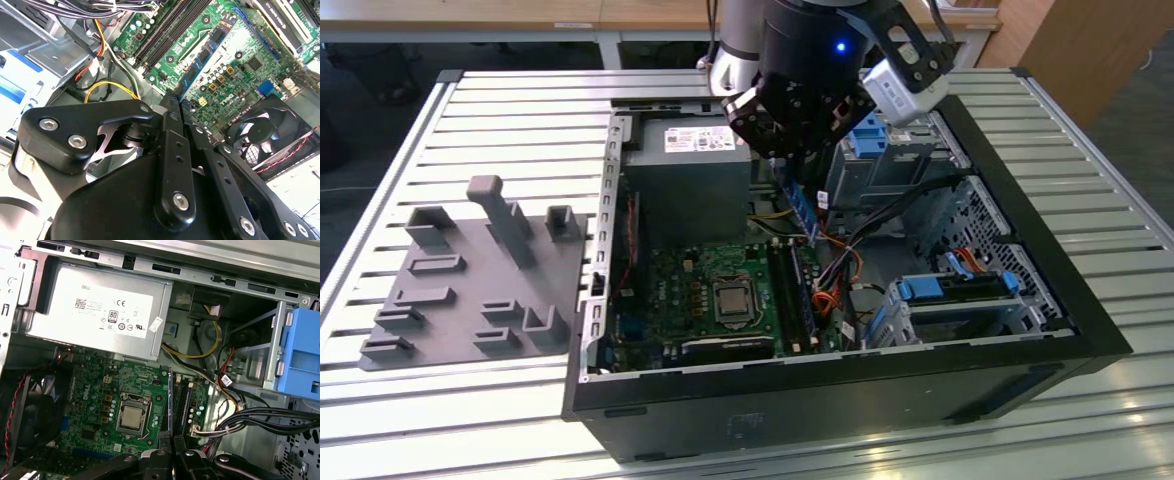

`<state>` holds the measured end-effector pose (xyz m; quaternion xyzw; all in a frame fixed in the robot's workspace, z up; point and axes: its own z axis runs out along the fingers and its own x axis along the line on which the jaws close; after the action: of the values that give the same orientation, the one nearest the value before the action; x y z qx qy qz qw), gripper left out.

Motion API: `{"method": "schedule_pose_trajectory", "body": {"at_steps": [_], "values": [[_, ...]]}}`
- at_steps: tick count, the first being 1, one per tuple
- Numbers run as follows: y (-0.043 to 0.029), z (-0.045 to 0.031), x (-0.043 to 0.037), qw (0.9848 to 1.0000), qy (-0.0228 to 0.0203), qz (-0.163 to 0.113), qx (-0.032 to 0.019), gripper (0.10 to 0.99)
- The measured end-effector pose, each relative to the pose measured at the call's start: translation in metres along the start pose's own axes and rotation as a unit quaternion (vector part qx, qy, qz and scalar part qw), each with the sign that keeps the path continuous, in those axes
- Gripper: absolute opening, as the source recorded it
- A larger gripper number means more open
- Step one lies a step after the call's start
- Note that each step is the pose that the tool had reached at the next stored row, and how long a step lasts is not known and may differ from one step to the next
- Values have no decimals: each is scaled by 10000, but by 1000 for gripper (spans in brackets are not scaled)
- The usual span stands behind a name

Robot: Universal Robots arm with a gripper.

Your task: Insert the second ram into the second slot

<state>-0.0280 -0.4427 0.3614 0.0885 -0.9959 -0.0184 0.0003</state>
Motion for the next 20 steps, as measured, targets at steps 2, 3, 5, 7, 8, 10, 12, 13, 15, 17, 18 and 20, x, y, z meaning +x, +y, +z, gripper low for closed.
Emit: {"method": "schedule_pose_trajectory", "body": {"at_steps": [2,3,5,7,8,10,12,13,15,17,18,20], "values": [[0,0,0,10000,0,12,0,137],[0,1,0,10000,-1,17,0,137],[0,1,0,10000,-1,28,0,137],[0,2,0,10000,-1,39,0,137],[0,2,0,10000,-1,44,0,137],[0,2,0,10000,-2,54,0,137],[0,3,0,10000,-2,62,0,137],[0,3,0,10000,-3,66,0,137],[0,3,0,10000,-3,76,0,137],[0,3,0,10000,-3,85,0,137],[0,4,0,10000,-3,90,0,137],[0,4,0,10000,-4,99,0,137]]}}
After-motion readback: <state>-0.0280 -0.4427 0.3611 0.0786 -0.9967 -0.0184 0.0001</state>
